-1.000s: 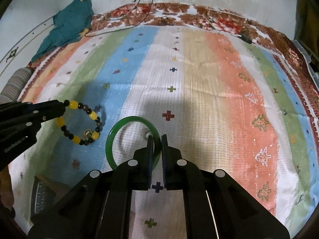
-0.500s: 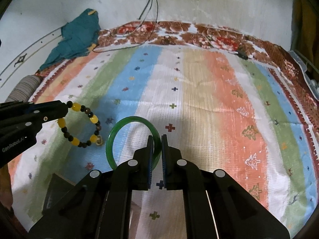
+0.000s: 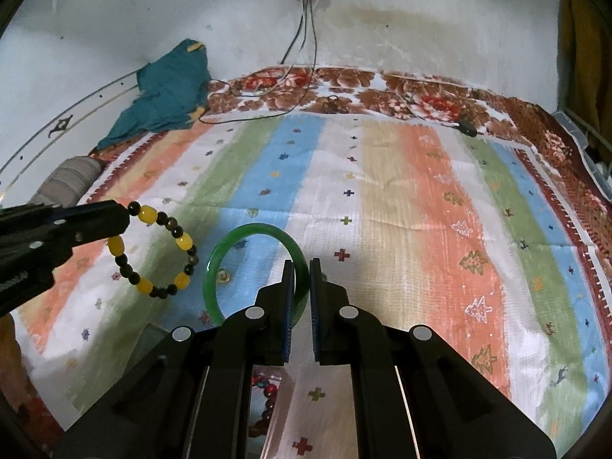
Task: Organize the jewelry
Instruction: 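Carry the yellow-black bracelet with the left tool while the right tool carries the bangle to the tin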
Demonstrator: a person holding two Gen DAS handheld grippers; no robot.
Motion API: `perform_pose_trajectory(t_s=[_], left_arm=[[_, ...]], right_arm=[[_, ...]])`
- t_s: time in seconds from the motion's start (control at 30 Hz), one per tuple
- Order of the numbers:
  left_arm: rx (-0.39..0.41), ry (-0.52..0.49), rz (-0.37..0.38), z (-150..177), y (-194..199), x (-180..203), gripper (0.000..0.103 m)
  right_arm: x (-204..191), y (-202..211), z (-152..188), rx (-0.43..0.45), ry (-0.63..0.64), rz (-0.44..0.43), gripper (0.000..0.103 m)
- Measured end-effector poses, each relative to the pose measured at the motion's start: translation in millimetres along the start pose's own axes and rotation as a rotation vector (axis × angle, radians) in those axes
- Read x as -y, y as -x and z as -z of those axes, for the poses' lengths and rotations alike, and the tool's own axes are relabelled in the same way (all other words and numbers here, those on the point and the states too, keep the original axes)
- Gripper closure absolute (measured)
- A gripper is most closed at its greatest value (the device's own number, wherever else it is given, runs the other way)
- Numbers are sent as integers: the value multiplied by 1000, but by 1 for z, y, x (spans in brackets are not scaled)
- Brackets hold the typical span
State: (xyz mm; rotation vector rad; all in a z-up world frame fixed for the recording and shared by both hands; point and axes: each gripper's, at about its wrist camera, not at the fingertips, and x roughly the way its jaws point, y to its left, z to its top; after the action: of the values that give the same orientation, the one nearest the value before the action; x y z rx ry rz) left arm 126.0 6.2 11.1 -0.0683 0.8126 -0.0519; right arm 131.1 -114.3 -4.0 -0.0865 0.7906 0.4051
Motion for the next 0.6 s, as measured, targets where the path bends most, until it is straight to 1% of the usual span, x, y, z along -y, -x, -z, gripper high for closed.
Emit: perform_pose_trajectory(t_s=[0.17,0.23,0.33,0.5,0.6], left_arm=[[14,-7,19,6,14,3,93],[17,-11,24,8,19,3,93],[15,-17,22,14,22,3,93],[20,-43,20,24,31,6,93],[21,-32,42,27,39,5,93]], right_arm=[[-3,7,5,0,8,-17,94],[-4,13,6,13,11,-19,94],[-6,22,9,37,16,-31,94],[-8,30,15,36,25,-48,94],[-11,37,18,35,29,-64,94]])
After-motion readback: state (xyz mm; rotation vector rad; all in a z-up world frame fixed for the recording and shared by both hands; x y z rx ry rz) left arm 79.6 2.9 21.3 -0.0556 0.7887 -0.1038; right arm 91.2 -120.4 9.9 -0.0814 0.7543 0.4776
